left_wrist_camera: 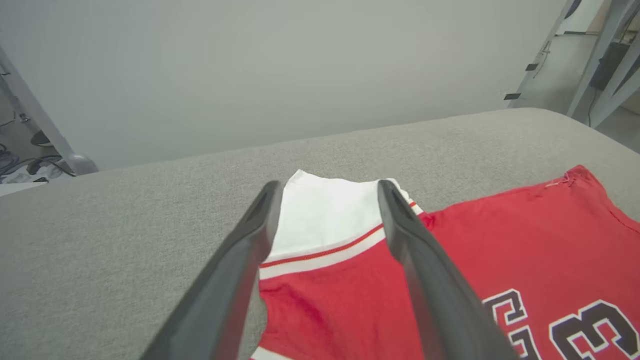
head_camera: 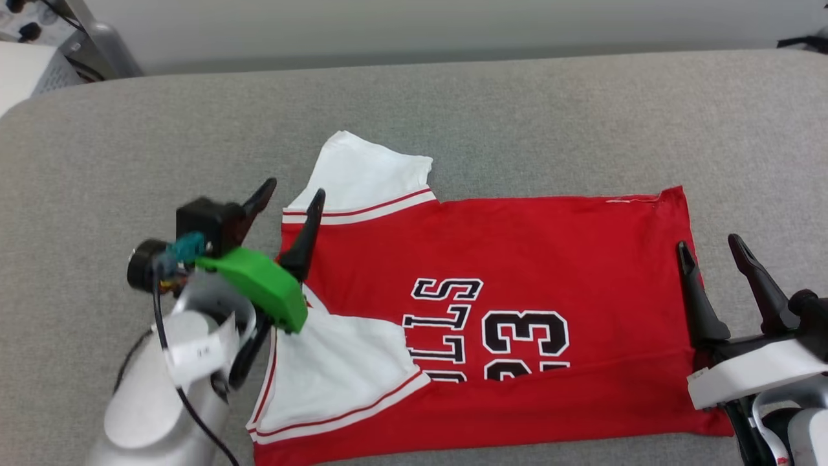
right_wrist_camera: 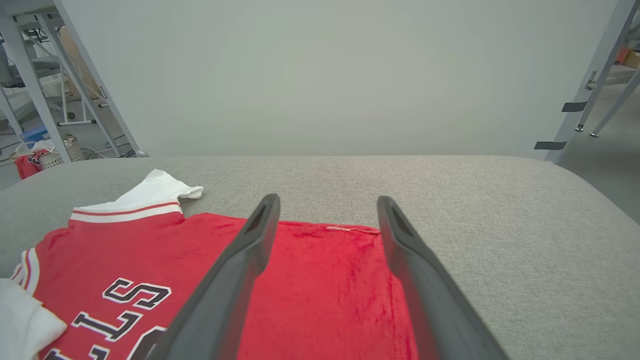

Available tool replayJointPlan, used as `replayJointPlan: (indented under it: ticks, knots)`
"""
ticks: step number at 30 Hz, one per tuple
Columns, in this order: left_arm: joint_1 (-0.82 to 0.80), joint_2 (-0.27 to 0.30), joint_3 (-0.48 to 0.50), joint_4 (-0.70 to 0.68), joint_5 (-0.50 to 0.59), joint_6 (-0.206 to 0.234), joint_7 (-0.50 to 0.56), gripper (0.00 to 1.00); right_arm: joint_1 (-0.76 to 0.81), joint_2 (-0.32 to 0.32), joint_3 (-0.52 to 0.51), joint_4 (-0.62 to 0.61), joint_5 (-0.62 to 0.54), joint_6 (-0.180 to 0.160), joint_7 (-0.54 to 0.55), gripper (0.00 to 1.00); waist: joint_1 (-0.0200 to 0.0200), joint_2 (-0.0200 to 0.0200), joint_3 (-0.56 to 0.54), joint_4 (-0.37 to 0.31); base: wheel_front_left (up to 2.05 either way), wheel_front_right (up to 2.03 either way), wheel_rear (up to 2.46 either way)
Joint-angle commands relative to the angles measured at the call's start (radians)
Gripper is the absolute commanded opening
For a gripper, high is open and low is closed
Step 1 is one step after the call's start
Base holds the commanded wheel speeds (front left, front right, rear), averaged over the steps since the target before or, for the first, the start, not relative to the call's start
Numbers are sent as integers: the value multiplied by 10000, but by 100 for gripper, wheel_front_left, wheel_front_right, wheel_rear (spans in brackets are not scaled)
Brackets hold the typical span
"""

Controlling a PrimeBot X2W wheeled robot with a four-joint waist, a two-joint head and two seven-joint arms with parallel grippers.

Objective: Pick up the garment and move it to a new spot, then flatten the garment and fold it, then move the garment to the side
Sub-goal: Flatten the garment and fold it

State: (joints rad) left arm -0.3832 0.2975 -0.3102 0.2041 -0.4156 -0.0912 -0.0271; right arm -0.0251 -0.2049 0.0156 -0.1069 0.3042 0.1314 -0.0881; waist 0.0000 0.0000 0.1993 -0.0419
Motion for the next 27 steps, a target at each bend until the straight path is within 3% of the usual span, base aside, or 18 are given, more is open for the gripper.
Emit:
replayJointPlan:
  ticks: [1,9,15,20,27]
  knots:
    - [-716,195,-77,249,-189,-132,580,100,-259,-22,107,-70,31,-7,5,100,0,0,721,-561,0,0,0]
    - [-4072,1152,-799,1855,-1430,-379,4696,100,-973,142,712,-47,19,-7,-166,100,0,0,1753,-1532,0,0,0]
    - [-5553,2144,-1742,2787,-2153,-391,6869,100,-1248,276,1041,195,126,-7,-448,100,0,0,2196,-2273,0,0,0]
    - [-6166,2580,-1976,3726,-2565,-393,7464,100,-1322,374,1293,478,194,-7,-546,100,0,0,2430,-2674,0,0,0]
    - [-6563,3005,-2217,4755,-2288,-374,6904,100,-1508,400,1576,664,241,-7,-734,100,0,0,2624,-3026,0,0,0]
